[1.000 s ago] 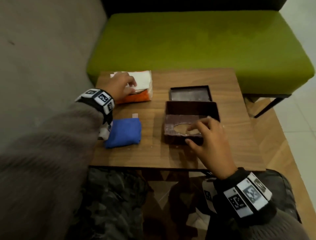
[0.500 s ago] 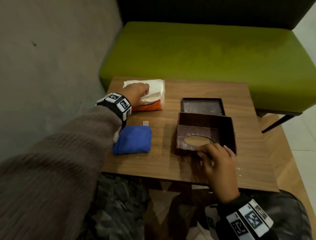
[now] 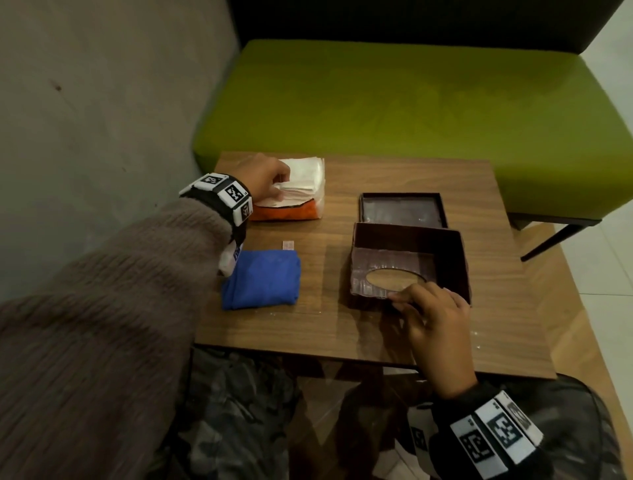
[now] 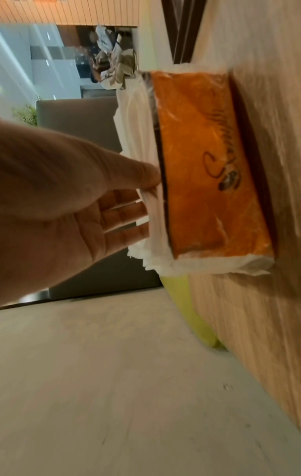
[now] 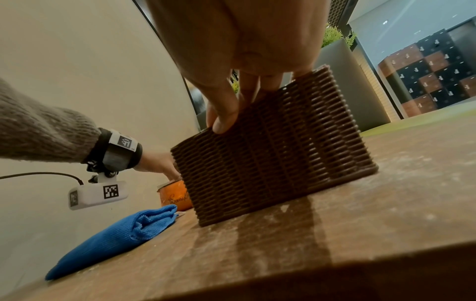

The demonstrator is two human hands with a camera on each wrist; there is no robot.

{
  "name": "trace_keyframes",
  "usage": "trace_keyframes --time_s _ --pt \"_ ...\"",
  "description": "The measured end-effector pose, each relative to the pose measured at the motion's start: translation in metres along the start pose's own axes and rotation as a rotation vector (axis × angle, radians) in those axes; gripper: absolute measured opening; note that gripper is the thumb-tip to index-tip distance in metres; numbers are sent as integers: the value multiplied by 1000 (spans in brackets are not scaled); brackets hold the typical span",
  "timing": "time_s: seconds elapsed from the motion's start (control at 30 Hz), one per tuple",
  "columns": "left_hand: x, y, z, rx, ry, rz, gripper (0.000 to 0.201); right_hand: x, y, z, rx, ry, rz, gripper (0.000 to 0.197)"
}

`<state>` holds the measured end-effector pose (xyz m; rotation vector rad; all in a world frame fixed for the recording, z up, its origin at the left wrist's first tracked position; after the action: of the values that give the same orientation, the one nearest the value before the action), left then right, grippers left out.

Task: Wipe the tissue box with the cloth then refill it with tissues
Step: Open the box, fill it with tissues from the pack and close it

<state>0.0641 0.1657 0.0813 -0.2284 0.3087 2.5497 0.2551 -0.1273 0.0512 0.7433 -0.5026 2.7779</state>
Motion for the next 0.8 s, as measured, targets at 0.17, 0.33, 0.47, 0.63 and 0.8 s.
trace_keyframes --time_s 0.17,0.33,0.47,0.63,0.8 --pt "0 0 5 -42 37 20 13 -1 0 -2 -30 12 14 27" --pt "4 3 12 -58 76 81 19 -2 0 -2 -32 15 12 25" --pt "-1 9 18 -177 105 81 21 -2 0 -1 -46 22 15 24" --pt "-3 23 39 -430 222 25 23 -2 0 -3 -46 7 10 28" --pt "-3 40 66 -556 354 69 24 0 -1 -2 -38 -23 7 26"
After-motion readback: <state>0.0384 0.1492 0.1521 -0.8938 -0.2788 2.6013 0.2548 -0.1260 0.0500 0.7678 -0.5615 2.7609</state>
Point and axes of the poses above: each hand's wrist, its own y-axis away from the middle knuckle, its own z-axis out of the back of the hand, x = y × z, the point moved 5 cm from there along -y, towards the middle knuckle, and after that the axes turned 7 degrees about y, right-handed, at the moved point
